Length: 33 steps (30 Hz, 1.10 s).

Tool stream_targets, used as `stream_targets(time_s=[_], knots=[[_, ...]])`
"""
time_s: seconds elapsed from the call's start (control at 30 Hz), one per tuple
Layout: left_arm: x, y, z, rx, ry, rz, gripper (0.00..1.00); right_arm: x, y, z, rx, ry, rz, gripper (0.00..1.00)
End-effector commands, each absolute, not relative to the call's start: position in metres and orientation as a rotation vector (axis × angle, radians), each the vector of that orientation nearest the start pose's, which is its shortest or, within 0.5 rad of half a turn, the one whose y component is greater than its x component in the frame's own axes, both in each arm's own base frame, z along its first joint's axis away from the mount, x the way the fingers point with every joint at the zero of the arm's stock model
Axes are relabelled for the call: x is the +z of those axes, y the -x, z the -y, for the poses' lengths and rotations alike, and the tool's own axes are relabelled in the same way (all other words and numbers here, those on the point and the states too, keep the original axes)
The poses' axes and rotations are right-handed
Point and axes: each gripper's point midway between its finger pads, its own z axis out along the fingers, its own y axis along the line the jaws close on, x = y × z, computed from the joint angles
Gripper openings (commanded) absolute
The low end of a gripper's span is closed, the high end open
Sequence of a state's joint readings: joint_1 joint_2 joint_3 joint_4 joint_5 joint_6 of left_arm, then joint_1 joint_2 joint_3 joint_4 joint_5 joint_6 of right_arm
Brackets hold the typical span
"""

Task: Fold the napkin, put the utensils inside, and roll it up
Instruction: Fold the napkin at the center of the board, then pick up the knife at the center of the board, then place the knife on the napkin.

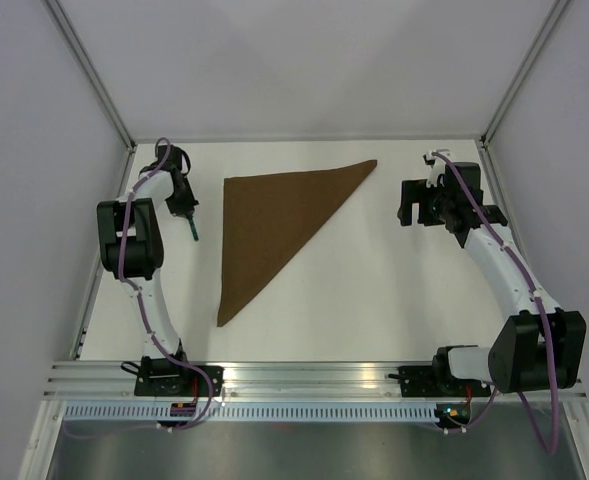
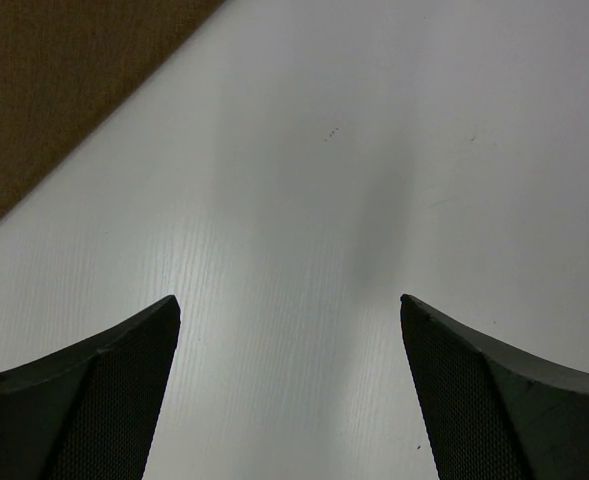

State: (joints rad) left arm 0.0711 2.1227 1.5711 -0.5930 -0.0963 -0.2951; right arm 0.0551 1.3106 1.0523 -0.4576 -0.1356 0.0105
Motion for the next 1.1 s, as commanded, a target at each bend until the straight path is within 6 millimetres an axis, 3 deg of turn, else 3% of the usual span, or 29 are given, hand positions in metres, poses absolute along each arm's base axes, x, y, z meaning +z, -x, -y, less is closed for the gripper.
stream_targets(time_s=[0.0, 0.2, 0.3, 0.33, 0.47, 0.57, 0.63, 0.87, 1.07], knots=[[-0.007, -0.448, -0.033, 0.043, 0.484, -2.767, 0.02, 0.169, -0.360, -0.046, 0.195, 0.128, -2.296, 0.95], [0.034, -0.465, -0.027, -0.023, 0.406, -2.692, 0.02, 0.169, -0.361, -0.046, 0.196, 0.130, -2.298, 0.95], [0.069, -0.473, -0.019, -0.082, 0.347, -2.625, 0.02, 0.167, -0.361, -0.047, 0.199, 0.133, -2.304, 0.95], [0.089, -0.476, -0.016, -0.106, 0.319, -2.581, 0.02, 0.166, -0.362, -0.046, 0.199, 0.130, -2.304, 0.95], [0.141, -0.484, 0.029, -0.201, 0.084, -2.492, 0.02, 0.165, -0.362, -0.047, 0.197, 0.132, -2.307, 0.95], [0.157, -0.478, 0.074, -0.239, -0.136, -2.478, 0.02, 0.166, -0.363, -0.047, 0.200, 0.131, -2.305, 0.95], [0.156, -0.470, 0.092, -0.257, -0.230, -2.497, 0.02, 0.166, -0.363, -0.047, 0.201, 0.130, -2.302, 0.95], [0.129, -0.428, 0.196, -0.332, -0.682, -2.518, 0.02, 0.166, -0.362, -0.047, 0.201, 0.134, -2.301, 0.95], [0.105, -0.415, 0.239, -0.380, -0.777, -2.547, 0.02, 0.166, -0.362, -0.046, 0.196, 0.128, -2.303, 0.94]])
